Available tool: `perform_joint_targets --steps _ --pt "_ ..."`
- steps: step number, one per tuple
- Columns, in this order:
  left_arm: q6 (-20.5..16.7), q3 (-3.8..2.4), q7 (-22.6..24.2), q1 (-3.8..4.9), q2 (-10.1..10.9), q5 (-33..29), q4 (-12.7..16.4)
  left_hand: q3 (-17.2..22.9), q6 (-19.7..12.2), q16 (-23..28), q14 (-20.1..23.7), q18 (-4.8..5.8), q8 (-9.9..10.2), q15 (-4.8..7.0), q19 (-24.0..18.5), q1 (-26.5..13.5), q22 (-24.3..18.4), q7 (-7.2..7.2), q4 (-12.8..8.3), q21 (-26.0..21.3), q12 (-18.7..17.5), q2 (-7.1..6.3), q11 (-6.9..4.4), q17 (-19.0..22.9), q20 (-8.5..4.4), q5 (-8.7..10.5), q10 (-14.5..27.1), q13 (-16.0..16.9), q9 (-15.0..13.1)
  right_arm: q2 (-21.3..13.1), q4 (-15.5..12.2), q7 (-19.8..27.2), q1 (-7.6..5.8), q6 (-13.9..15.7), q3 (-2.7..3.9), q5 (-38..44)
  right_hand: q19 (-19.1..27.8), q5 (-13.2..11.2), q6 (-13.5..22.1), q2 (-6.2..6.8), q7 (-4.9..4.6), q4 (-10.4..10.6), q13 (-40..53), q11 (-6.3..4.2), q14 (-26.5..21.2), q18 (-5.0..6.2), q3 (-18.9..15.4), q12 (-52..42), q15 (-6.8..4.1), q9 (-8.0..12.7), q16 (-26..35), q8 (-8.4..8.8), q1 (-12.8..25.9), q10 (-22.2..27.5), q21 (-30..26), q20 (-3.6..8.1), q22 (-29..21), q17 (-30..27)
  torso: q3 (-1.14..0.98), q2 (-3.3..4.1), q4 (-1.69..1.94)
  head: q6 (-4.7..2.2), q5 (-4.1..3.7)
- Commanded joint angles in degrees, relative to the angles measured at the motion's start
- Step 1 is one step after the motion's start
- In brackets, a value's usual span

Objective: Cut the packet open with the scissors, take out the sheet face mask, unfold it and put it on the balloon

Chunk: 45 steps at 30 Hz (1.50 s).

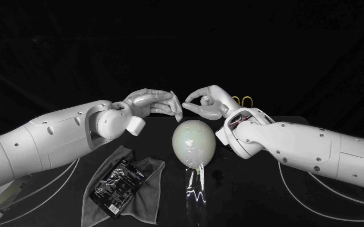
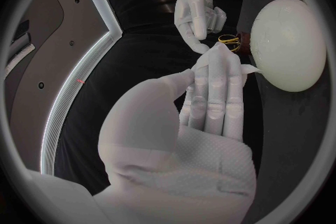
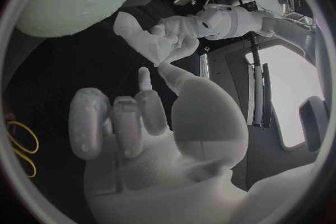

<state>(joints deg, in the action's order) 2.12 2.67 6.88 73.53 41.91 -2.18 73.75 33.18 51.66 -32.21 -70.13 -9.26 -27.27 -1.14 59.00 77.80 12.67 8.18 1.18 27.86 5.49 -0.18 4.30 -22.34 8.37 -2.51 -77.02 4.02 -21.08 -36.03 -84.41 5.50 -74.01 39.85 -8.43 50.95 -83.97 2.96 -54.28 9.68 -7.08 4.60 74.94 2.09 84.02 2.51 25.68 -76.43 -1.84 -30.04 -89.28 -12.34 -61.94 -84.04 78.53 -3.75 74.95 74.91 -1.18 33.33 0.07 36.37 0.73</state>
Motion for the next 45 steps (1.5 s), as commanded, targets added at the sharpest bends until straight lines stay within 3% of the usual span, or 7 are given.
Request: perform_joint_targets --steps 1,17,23,27,33,37,45 --pt "1.3 -0.06 0.0 0.12 -0.2 0.1 0.0 -0.3 0.4 -0.2 -0.1 -1.1 -0.3 0.14 0.1 0.0 0.1 0.06 0.0 0.2 0.2 0.4 -0.06 -0.1 -0.26 -0.24 -0.3 0.0 -4.6 0.5 -0.2 -0.8 -0.04 -3.7 0.04 1.0 0.2 -0.2 0.8 1.1 -0.3 1.1 7.0 0.57 5.4 0.05 -1.7 0.6 0.63 0.3 0.4 0.74 0.1 0.0 -0.4 -0.66 11.5 13.2 0.02 -0.03 -0.01 -0.01 -0.08" --pt "1.4 -0.06 0.0 0.12 -0.2 0.4 0.1 -0.3 0.4 -0.3 -0.1 -1.1 -0.2 0.15 0.1 0.0 0.1 0.06 0.0 0.2 0.2 0.38 -0.07 -0.1 -0.26 -0.24 -0.3 0.0 -4.6 3.3 1.9 -5.2 -0.02 -4.7 0.03 3.2 0.3 -0.2 -0.3 0.71 -0.18 3.7 6.9 0.55 5.4 0.19 -5.0 0.8 0.69 0.5 0.4 0.99 -1.2 0.4 -0.6 -1.2 11.4 13.2 0.01 0.02 0.02 0.02 0.05" --pt "1.5 -0.06 0.0 0.12 -0.2 0.4 0.2 -0.3 0.4 -0.3 -0.1 -1.1 -0.2 0.15 0.1 0.0 0.1 0.06 0.0 0.2 0.2 0.38 -0.07 -0.1 -0.26 -0.24 -0.3 0.0 -4.6 3.8 2.7 -5.9 -0.01 -4.4 0.02 3.4 0.1 -0.2 -1.4 -0.2 0.1 4.0 7.0 0.31 5.5 0.15 -5.3 0.6 0.51 0.4 0.3 0.62 -2.8 0.3 -0.3 -1.15 11.5 13.3 0.0 0.02 0.0 0.03 0.13" --pt "1.6 -0.06 -0.1 0.12 -0.2 0.5 0.3 -0.3 0.4 -0.3 -0.1 -1.1 -0.2 0.15 0.1 0.0 0.1 0.06 0.0 0.2 0.2 0.38 -0.07 -0.1 -0.26 -0.24 -0.3 0.0 -4.6 4.0 2.9 -5.5 0.0 -3.5 0.02 3.1 -0.4 -0.2 -3.5 -2.56 0.79 3.6 7.5 -0.31 5.7 -0.02 -4.2 -0.2 0.06 0.1 -0.1 -0.33 -5.5 -0.2 0.6 -0.89 11.8 14.0 0.0 0.03 -0.02 0.05 0.14" --pt "1.5 -0.06 -0.4 0.12 -0.2 0.8 0.4 -0.4 0.5 -0.4 -0.1 -1.06 -0.2 0.17 0.0 -0.1 0.2 0.04 0.1 0.3 0.2 0.31 -0.09 -0.3 -0.27 -0.24 -0.4 0.0 -4.6 4.1 2.6 -3.1 0.02 -0.7 0.02 1.2 -1.9 -0.2 -7.7 -7.21 3.25 1.1 9.6 -2.44 5.9 -0.66 -0.2 -4.1 -1.64 -1.1 -0.6 -3.07 -11.7 -2.3 3.5 0.44 12.6 14.9 -0.01 0.01 -0.01 0.07 0.12" --pt "1.1 -0.05 -0.7 0.12 -0.2 0.9 0.4 -0.5 0.4 -0.5 -0.2 -1.04 -0.2 0.18 0.0 -0.2 0.2 0.03 0.2 0.4 0.2 0.27 -0.1 -0.4 -0.26 -0.23 -0.5 0.0 -4.6 3.9 2.2 -1.7 0.04 1.1 0.02 0.1 -2.6 -0.2 -8.5 -8.09 3.7 0.0 10.6 -2.9 6.0 -0.93 1.4 -5.9 -2.2 -1.8 -0.7 -4.32 -13.2 -3.1 4.7 1.12 13.0 15.1 -0.01 0.0 -0.02 0.05 0.18" --pt "-0.4 -0.04 -1.2 0.12 -0.1 0.9 0.2 -0.8 0.4 -0.7 -0.2 -1.01 -0.1 0.19 -0.1 -0.4 0.3 0.02 0.4 0.5 0.1 0.14 -0.1 -0.6 -0.24 -0.23 -0.6 0.0 -4.6 3.0 1.1 -0.4 0.06 2.0 0.02 -1.5 -2.7 -0.2 -8.5 -8.1 3.7 0.0 10.7 -2.93 6.0 -0.98 1.7 -6.0 -2.25 -2.0 -0.7 -4.57 -13.1 -3.2 4.9 1.24 13.1 15.1 -0.01 0.0 -0.06 0.01 0.23"
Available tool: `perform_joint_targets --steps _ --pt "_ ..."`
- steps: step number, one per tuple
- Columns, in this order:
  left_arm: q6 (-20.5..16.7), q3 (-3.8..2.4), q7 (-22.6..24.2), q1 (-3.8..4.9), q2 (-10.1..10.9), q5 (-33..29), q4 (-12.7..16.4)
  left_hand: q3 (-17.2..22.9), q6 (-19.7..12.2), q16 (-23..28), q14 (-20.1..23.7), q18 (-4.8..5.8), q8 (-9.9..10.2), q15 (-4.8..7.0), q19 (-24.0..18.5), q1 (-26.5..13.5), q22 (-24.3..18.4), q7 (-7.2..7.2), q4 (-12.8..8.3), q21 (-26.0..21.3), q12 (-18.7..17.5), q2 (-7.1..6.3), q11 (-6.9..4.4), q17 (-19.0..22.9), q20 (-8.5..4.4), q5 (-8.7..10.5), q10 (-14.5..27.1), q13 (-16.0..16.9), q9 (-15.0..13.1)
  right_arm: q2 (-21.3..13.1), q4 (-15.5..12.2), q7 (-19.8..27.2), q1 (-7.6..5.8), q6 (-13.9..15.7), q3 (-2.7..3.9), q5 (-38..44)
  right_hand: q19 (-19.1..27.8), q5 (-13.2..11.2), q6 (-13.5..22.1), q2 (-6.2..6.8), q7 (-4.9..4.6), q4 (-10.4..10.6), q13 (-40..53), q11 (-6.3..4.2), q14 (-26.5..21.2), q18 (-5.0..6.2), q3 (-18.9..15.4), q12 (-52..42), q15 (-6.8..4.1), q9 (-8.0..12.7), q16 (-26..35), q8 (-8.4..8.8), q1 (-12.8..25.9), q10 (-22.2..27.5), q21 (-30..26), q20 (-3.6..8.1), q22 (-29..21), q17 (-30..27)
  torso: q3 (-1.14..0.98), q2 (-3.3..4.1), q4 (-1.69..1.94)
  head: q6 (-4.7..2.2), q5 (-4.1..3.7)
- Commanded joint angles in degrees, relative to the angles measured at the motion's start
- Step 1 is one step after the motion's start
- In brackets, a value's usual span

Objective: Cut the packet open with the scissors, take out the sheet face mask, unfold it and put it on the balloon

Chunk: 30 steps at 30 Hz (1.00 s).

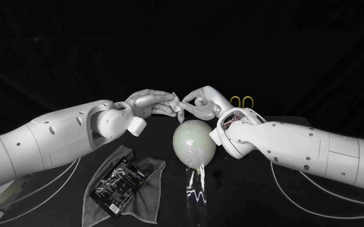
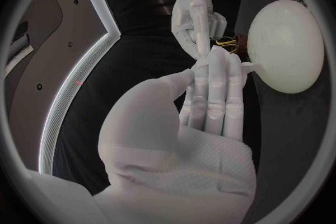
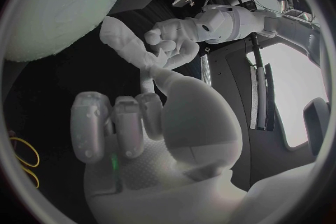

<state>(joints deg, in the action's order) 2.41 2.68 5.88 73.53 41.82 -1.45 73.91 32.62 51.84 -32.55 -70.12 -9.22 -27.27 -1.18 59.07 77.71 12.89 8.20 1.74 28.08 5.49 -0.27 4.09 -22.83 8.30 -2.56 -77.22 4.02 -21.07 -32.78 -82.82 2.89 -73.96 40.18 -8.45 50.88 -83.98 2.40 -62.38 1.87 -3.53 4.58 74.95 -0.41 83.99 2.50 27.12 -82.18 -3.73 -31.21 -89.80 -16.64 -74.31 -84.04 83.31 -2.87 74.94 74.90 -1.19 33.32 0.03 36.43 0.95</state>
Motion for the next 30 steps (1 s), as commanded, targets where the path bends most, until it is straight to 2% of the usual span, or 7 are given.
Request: perform_joint_targets --steps 1,14,30 --pt "-0.8 -0.06 -0.3 0.12 0.0 0.2 0.0 -0.3 0.2 -0.4 -0.2 -1.05 -0.1 0.22 -0.1 -0.3 0.1 0.0 -0.1 0.3 0.1 0.22 0.11 -0.1 -0.17 -0.19 -0.3 0.0 -4.6 -0.4 -0.6 2.3 0.0 1.7 0.04 -1.6 -2.7 0.4 -0.4 -0.28 0.15 0.0 10.7 -0.42 6.0 -0.97 0.2 -0.2 -0.36 -0.8 -0.2 -0.28 -0.7 -3.2 0.1 0.36 13.1 15.1 -0.01 0.01 -0.01 -0.05 0.02" --pt "-1.6 -0.04 -0.5 0.12 0.1 0.2 -0.2 -0.5 0.2 -0.4 -0.2 -1.05 0.0 0.24 -0.2 -0.4 0.1 -0.03 0.0 0.3 0.1 0.24 0.08 -0.2 -0.16 -0.19 -0.4 0.0 -4.6 -2.5 -2.2 2.3 0.0 1.3 0.04 -3.7 -2.6 0.4 -0.3 -0.13 0.15 0.1 10.6 -0.42 6.0 -0.94 0.3 -0.1 -0.38 -0.9 -0.2 -0.41 -0.6 -3.2 0.0 0.42 13.0 15.1 -0.01 -0.02 -0.02 -0.05 0.03" --pt "-0.3 -0.04 -0.6 0.11 0.3 1.0 0.0 -0.6 0.4 -0.7 -0.3 -1.11 -0.1 0.34 -0.1 0.0 0.2 -0.16 0.0 0.5 0.1 0.57 -0.05 -0.5 -0.23 -0.2 -0.6 0.0 -4.6 -3.0 -0.8 2.3 -0.02 2.6 0.08 -7.4 -2.6 0.4 -0.2 -0.23 0.25 -0.2 10.7 -0.51 6.0 -0.96 0.8 -0.2 -0.46 -1.1 -0.2 -0.77 -0.7 -3.2 0.0 0.54 13.0 15.1 0.01 0.02 0.02 -0.02 -0.09"
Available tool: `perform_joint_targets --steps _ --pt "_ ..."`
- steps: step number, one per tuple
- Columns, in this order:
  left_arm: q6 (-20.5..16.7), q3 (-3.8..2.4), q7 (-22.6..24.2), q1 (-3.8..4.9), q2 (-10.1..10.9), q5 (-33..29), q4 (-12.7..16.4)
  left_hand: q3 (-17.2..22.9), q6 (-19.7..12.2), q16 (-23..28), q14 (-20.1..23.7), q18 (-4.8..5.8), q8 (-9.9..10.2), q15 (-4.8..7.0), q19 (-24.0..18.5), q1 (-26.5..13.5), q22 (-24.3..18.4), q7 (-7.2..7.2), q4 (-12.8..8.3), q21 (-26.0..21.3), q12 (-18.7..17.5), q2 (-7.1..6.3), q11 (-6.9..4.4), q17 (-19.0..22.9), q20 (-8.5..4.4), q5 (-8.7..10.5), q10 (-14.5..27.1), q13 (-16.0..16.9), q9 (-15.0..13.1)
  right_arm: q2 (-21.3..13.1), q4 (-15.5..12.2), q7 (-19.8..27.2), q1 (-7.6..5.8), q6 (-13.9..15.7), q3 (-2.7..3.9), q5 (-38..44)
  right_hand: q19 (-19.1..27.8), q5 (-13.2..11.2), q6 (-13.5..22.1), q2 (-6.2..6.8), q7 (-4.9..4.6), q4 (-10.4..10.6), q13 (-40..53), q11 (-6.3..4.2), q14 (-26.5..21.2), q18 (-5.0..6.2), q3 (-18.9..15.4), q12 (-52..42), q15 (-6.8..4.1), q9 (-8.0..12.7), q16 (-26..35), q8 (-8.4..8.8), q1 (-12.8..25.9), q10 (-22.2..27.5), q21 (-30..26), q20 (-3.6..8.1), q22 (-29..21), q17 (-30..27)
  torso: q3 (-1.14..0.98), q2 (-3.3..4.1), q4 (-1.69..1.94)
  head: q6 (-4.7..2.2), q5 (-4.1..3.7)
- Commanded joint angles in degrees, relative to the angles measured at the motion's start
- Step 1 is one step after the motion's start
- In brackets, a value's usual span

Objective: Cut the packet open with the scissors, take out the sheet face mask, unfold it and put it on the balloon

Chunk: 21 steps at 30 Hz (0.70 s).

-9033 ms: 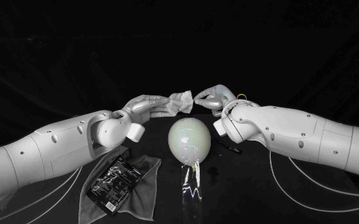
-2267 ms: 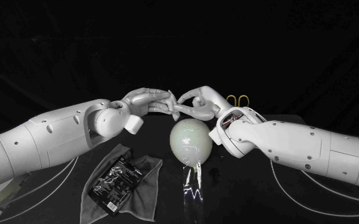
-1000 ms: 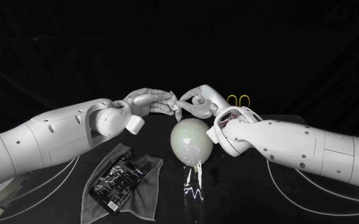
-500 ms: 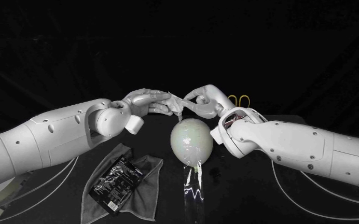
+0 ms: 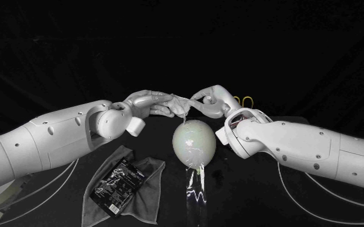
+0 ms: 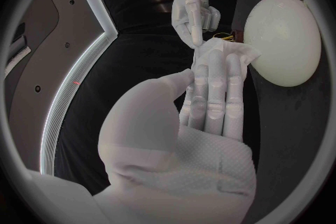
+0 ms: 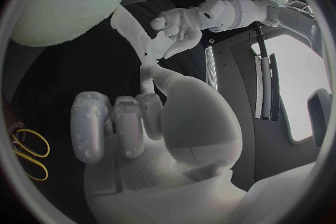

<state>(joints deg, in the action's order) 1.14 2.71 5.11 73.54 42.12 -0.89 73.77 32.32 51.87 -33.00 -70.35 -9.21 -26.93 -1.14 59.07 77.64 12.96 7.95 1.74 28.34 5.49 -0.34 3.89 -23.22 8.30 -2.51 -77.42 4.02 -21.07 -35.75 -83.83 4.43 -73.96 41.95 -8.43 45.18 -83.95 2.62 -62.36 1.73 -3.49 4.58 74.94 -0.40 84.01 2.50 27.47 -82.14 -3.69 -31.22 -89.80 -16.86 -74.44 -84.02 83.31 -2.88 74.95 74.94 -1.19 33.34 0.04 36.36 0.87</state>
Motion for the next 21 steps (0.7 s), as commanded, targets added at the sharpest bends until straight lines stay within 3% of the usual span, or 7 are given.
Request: perform_joint_targets --steps 1,13,21 --pt "1.0 -0.07 0.2 0.11 0.0 0.5 0.2 -0.3 0.4 -0.2 0.0 -1.13 -0.4 0.3 -0.1 0.0 0.1 0.09 0.0 0.3 0.1 0.65 0.15 -0.1 -0.23 -0.25 -0.4 0.0 -4.7 0.0 0.3 0.8 -0.02 0.9 0.07 -1.8 -2.7 0.2 -0.2 -0.09 0.21 -0.2 10.7 -0.53 6.0 -0.96 0.5 -0.3 -0.5 -1.1 -0.2 -0.55 -0.6 -3.3 0.1 0.54 13.0 15.1 0.02 -0.01 0.01 0.07 -0.03" --pt "2.0 -0.08 -0.2 0.11 0.5 0.8 0.5 -0.2 0.5 -0.5 -0.1 -1.16 -0.4 0.38 0.0 0.4 0.2 0.06 -0.1 0.5 0.2 0.94 0.09 -0.4 -0.34 -0.24 -0.7 0.0 -4.7 -0.3 1.4 0.9 -0.19 1.2 0.39 -3.6 -2.7 0.2 -0.1 -0.01 0.24 -0.5 10.9 -0.57 6.0 -1.0 0.9 -0.6 -0.54 -1.3 -0.2 -0.8 -0.7 -3.4 0.2 0.61 13.1 15.1 0.02 -0.02 -0.03 0.15 -0.3" --pt "0.1 -0.1 1.0 0.11 0.7 0.1 0.2 -0.2 0.5 -0.6 -0.1 -1.16 -0.4 0.4 0.0 0.5 0.3 0.06 -0.1 0.6 0.2 0.98 0.08 -0.4 -0.36 -0.25 -0.8 0.0 -4.7 -0.6 1.9 0.8 -0.37 0.8 0.53 -4.0 -2.7 0.2 -0.1 0.04 0.24 -0.6 10.9 -0.58 6.0 -1.0 1.0 -0.6 -0.56 -1.4 -0.2 -0.87 -0.7 -3.4 0.2 0.63 13.1 15.1 0.0 -0.06 0.0 0.19 -0.53"
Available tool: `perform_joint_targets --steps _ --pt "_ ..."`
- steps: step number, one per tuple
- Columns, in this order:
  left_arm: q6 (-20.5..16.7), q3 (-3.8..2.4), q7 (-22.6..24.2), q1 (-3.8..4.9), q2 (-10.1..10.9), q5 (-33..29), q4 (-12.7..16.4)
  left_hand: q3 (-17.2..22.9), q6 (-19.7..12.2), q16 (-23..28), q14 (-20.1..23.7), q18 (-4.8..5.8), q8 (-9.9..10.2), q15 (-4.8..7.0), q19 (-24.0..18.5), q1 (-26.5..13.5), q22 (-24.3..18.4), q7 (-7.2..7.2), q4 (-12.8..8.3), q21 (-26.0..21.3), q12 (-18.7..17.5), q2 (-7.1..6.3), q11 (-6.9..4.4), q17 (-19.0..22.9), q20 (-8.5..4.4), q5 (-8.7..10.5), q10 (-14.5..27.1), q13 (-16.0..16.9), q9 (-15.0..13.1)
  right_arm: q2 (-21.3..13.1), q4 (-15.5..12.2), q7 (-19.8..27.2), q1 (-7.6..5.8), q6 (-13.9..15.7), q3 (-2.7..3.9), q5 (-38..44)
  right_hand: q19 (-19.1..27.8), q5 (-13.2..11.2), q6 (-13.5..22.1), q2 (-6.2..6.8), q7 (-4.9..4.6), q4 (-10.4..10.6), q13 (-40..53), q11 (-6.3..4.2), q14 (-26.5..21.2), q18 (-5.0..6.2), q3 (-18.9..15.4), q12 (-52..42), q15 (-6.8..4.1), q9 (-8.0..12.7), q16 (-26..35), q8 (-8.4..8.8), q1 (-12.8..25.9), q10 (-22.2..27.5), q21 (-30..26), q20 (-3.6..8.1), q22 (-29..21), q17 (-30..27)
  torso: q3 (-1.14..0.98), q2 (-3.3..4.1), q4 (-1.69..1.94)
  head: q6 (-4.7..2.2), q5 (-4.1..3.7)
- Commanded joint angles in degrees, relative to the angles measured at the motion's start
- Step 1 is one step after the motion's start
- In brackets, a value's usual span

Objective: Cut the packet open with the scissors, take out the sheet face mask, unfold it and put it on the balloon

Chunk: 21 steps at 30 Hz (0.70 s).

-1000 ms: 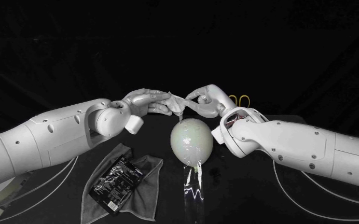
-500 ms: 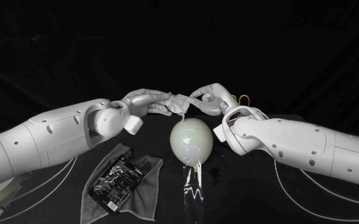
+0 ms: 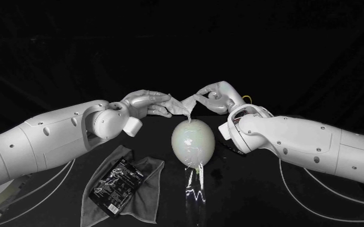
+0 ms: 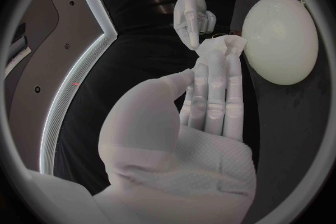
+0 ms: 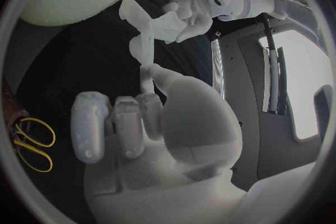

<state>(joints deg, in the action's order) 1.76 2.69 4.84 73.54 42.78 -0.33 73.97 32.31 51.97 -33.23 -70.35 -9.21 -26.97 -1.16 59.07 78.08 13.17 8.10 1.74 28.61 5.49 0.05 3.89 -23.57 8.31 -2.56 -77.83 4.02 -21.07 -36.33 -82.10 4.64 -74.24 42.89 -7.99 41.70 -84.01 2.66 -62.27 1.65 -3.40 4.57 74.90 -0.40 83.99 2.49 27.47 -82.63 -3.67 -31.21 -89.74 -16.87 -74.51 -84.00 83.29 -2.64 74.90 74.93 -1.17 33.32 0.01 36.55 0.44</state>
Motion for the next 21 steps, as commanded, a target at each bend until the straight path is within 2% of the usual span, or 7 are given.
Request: perform_joint_targets --steps 1,6,12,16,21 --pt "-0.7 -0.08 1.3 0.11 0.0 -0.6 0.0 -0.2 0.4 -0.4 -0.1 -1.16 -0.4 0.43 0.0 0.0 0.1 -0.09 -0.1 0.4 0.2 0.6 0.08 -0.1 -0.38 -0.19 -0.4 0.0 -4.7 -0.1 0.2 0.6 -0.12 -0.1 0.1 -0.6 -2.7 0.1 -0.2 0.12 0.15 -0.5 10.9 -0.58 6.0 -0.99 1.0 -0.1 -0.58 -1.4 -0.3 -0.87 -0.6 -3.4 0.2 0.39 13.1 15.1 -0.03 -0.03 0.03 0.0 -0.13" --pt "-1.5 -0.11 1.5 0.3 0.2 -0.8 0.0 -0.3 0.3 -1.0 -0.4 -1.2 -0.4 0.54 0.3 0.1 0.4 -0.12 -0.1 0.9 0.3 0.69 0.0 -0.6 -0.55 -0.2 -0.7 0.1 -4.9 -0.1 0.8 0.6 -0.39 -0.2 0.19 -1.1 -2.6 0.1 -0.2 0.15 0.16 -0.6 11.0 -0.58 6.0 -0.98 1.0 -0.2 -0.59 -1.4 -0.3 -0.91 -0.6 -3.5 0.2 0.4 13.1 15.1 -0.02 -0.04 -0.01 -0.04 -0.26" --pt "-2.0 -0.12 0.8 1.09 0.4 -0.9 -0.2 -0.3 0.2 -2.5 -1.1 -1.21 -0.4 0.77 0.9 0.1 1.0 -0.22 0.0 2.1 0.3 0.7 -0.12 -1.7 -1.0 -0.2 -0.9 0.1 -5.1 -0.2 1.7 0.6 -0.66 -0.3 0.26 -1.4 -2.6 0.1 -0.2 0.15 0.16 -0.6 11.0 -0.58 6.0 -0.98 1.0 -0.2 -0.59 -1.4 -0.3 -0.91 -0.6 -3.5 0.2 0.4 13.1 15.1 -0.04 -0.03 0.01 -0.12 -0.34" --pt "-1.4 -0.12 -0.3 1.94 0.7 -1.0 -0.4 -0.2 0.2 -3.2 -1.3 -1.2 -0.4 0.86 1.1 0.1 1.3 -0.26 0.0 2.6 0.3 0.68 -0.18 -2.2 -1.19 -0.19 -1.0 0.1 -5.2 -0.3 2.6 0.7 -0.77 -0.4 0.28 -1.5 -2.6 0.1 -0.2 0.15 0.16 -0.6 11.0 -0.58 6.0 -0.98 1.0 -0.2 -0.59 -1.4 -0.3 -0.91 -0.6 -3.5 0.2 0.4 13.1 15.1 -0.02 -0.03 -0.03 -0.21 -0.43" --pt "0.0 -0.13 -2.0 3.4 1.0 -1.0 -1.0 0.0 0.2 -5.0 -1.8 -1.18 -0.4 1.03 1.4 0.1 1.9 -0.31 0.0 3.8 0.2 0.57 -0.25 -3.5 -1.58 -0.2 -1.0 0.1 -5.4 -0.3 4.0 0.7 -0.82 -0.5 0.29 -1.7 -2.6 0.1 -0.1 0.25 0.16 -0.7 11.0 -0.59 6.0 -0.97 1.1 -0.2 -0.6 -1.4 -0.3 -1.0 -0.7 -3.5 0.1 0.42 13.1 15.1 -0.03 -0.02 0.03 -0.3 -0.44"
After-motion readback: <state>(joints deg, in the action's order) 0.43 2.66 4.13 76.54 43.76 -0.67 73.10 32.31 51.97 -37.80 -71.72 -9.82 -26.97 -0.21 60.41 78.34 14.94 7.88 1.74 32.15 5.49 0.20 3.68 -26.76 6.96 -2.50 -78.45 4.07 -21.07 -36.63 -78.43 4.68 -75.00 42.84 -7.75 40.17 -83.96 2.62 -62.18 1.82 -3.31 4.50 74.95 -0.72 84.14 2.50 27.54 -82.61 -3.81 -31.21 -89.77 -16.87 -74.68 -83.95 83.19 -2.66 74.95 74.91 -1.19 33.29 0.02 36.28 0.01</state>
